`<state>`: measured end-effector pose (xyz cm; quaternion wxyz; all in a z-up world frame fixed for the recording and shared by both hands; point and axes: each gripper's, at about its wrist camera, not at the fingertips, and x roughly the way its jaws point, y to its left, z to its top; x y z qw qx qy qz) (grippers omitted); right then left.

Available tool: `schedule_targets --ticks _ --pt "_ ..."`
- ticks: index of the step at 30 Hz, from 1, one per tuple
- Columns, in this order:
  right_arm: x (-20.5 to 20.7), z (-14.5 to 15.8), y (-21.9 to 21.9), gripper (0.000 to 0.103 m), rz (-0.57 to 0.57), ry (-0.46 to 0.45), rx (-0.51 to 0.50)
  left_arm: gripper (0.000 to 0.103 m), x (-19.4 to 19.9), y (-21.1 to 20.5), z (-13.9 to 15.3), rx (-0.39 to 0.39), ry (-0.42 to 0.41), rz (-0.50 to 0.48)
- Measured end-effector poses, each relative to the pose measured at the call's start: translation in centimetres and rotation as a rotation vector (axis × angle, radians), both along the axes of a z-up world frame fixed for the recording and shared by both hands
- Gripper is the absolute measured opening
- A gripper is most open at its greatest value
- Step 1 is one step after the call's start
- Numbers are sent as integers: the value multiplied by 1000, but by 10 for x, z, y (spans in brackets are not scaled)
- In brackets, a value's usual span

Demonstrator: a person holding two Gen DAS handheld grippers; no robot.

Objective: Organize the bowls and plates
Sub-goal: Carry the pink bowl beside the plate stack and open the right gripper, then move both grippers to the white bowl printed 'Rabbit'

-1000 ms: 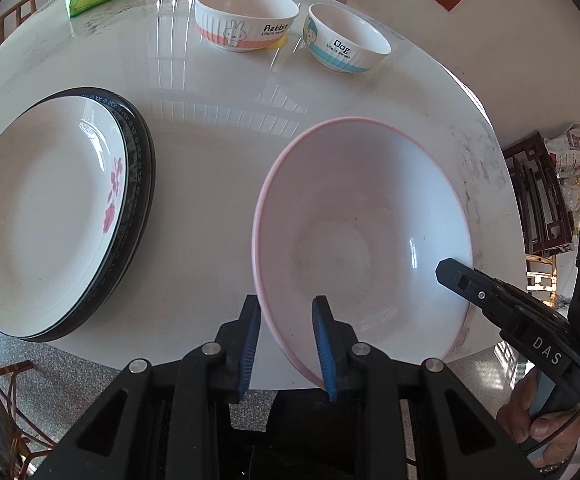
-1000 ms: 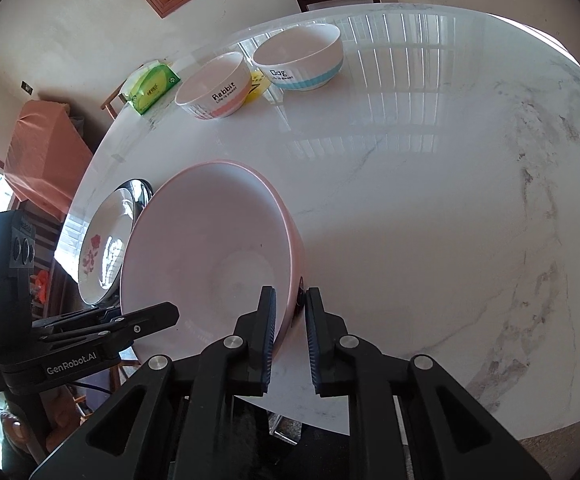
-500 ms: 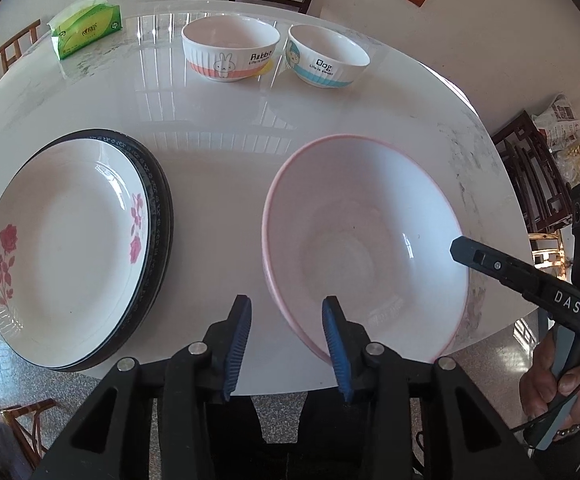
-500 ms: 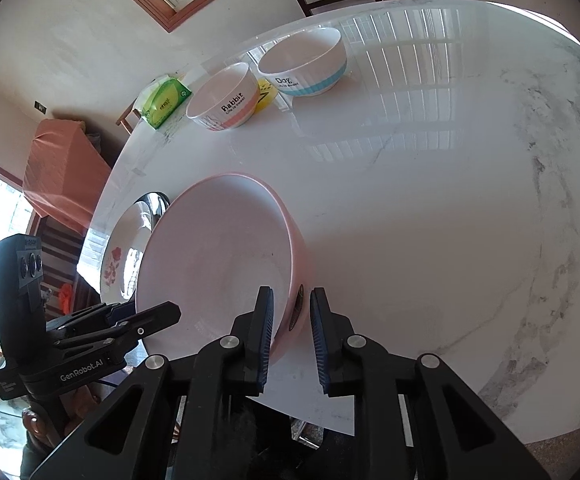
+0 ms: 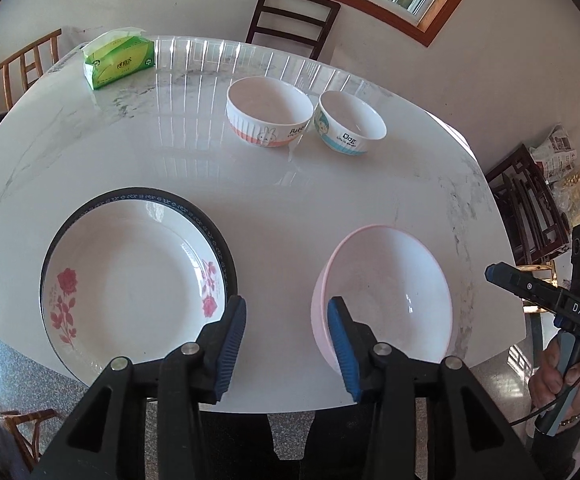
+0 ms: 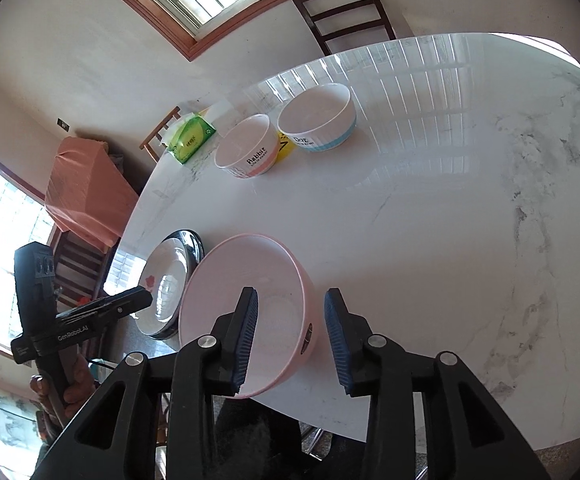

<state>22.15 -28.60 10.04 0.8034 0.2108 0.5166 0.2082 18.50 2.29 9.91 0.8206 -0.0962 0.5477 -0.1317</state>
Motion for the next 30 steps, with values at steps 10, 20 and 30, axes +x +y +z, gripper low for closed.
schedule_targets --ticks 10,20,30 --pt "45 4 36 34 30 82 38 43 58 18 4 -2 1 49" --pt "113 0 78 35 31 125 6 43 142 28 -1 -23 7 54" --pt "184 -24 112 34 -20 175 -36 43 222 15 -36 21 41 23"
